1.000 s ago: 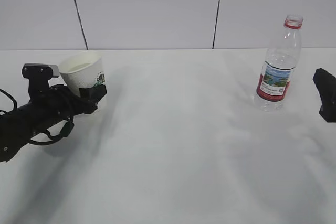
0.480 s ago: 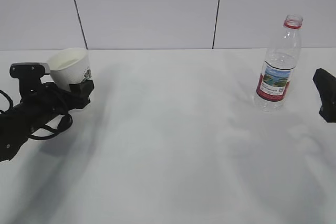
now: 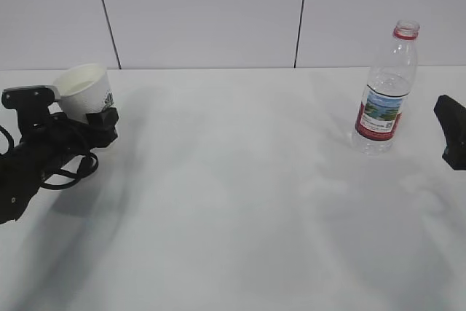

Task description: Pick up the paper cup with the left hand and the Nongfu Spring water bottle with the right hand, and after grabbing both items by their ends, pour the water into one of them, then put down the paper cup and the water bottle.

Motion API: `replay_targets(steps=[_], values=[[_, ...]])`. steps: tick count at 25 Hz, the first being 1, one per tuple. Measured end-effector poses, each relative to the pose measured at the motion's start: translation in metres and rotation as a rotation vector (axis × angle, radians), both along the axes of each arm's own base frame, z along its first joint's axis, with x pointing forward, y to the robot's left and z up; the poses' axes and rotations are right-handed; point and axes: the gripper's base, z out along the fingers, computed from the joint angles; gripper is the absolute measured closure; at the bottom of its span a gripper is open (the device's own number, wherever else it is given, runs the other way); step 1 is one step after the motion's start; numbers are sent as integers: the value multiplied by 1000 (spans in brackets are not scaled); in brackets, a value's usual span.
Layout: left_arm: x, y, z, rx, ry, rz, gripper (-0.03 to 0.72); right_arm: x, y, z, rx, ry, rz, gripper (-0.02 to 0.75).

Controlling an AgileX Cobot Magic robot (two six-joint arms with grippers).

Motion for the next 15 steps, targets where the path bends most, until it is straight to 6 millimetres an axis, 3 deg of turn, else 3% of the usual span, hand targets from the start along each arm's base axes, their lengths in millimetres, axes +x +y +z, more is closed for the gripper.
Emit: replay_targets(steps=[15], values=[[24,-4,6,25,-81,-2,190,0,0,0,-2,0,5,153]])
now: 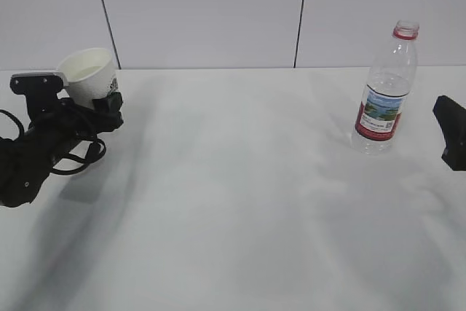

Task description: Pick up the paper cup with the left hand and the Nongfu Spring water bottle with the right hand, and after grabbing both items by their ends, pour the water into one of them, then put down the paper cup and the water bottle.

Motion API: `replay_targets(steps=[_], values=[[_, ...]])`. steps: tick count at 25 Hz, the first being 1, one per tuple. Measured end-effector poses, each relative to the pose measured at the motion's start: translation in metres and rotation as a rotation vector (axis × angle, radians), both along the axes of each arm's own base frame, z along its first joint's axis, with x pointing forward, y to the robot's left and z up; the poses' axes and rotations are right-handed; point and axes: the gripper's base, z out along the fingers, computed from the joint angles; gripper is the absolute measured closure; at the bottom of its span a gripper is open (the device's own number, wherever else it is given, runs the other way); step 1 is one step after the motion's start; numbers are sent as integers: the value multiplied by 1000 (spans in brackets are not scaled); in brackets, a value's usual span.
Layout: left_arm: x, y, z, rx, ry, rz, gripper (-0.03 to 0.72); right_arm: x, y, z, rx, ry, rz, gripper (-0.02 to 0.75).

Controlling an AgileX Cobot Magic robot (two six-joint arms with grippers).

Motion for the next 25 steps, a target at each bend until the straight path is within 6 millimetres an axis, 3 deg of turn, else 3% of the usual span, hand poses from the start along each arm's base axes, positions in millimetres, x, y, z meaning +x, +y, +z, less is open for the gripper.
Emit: replay_targets(steps=[8,12,25], values=[[15,-3,6,-9,-48,1,190,0,0,0,-1,2,2,152],[23,-4,-4,-9,-47,1,190,0,0,0,-2,2,4,152],[23,-4,-6,-8,-43,1,190,0,1,0,-4,1,7,153]])
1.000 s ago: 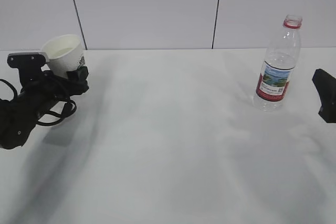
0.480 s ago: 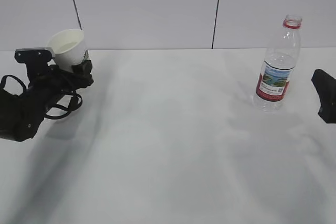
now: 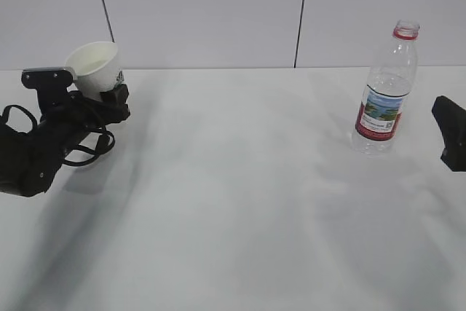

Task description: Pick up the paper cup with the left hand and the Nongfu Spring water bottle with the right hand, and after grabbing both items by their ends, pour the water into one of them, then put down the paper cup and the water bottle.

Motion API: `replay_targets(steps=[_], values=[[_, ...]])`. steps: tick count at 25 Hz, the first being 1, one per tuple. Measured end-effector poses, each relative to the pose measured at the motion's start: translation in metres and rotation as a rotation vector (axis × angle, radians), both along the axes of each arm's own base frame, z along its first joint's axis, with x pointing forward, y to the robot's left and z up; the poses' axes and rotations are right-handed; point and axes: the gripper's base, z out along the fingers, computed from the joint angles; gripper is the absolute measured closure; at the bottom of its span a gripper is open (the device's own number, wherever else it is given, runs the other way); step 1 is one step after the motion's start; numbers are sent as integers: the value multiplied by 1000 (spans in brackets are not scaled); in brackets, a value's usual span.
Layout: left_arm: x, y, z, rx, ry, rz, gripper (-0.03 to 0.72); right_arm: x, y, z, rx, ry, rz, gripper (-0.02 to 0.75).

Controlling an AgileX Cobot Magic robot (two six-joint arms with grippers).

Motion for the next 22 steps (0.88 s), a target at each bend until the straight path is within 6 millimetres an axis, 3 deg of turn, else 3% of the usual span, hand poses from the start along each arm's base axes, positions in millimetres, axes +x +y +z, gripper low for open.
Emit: replay_targets(steps=[15,22], values=[[-24,4,-19,18,98,-3,190,0,0,0,0,0,0,152],[-26,4,-20,19,104,-3,190,0,0,0,0,0,0,153]])
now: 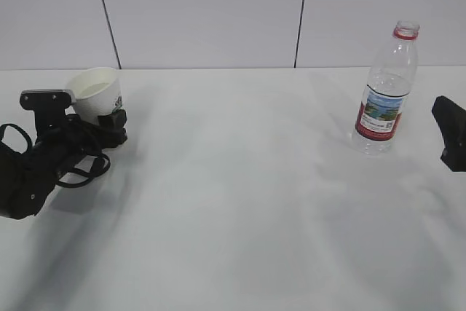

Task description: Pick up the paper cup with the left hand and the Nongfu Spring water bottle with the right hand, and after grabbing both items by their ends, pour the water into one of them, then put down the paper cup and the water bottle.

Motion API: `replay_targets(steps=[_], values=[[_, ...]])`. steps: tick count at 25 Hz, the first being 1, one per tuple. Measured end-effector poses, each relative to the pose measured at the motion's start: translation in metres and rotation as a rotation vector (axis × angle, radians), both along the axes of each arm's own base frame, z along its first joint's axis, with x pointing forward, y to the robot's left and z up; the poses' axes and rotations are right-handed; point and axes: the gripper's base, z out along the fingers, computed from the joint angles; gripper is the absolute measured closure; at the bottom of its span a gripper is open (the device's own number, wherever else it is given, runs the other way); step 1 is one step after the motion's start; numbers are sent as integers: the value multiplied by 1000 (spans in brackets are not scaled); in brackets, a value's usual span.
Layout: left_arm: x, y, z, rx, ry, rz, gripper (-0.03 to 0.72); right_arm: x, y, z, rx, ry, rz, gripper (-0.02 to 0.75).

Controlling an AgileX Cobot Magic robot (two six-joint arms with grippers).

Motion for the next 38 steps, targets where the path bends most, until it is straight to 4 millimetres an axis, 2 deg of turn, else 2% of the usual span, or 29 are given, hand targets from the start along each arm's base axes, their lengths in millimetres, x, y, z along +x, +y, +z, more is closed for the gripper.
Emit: replay_targets(steps=[8,15,22,27,38], values=[[0,0,0,0,0,0,188,0,0,0,0,0,0,153],[0,0,0,0,0,0,92,0,0,0,0,0,0,152],[0,0,0,2,0,0,72,0,0,0,0,0,0,153],[0,0,2,-3,-22,-1,7,0,0,0,0,0,0,153],[0,0,3,-4,-28,-1,3,0,0,0,0,2,0,152]])
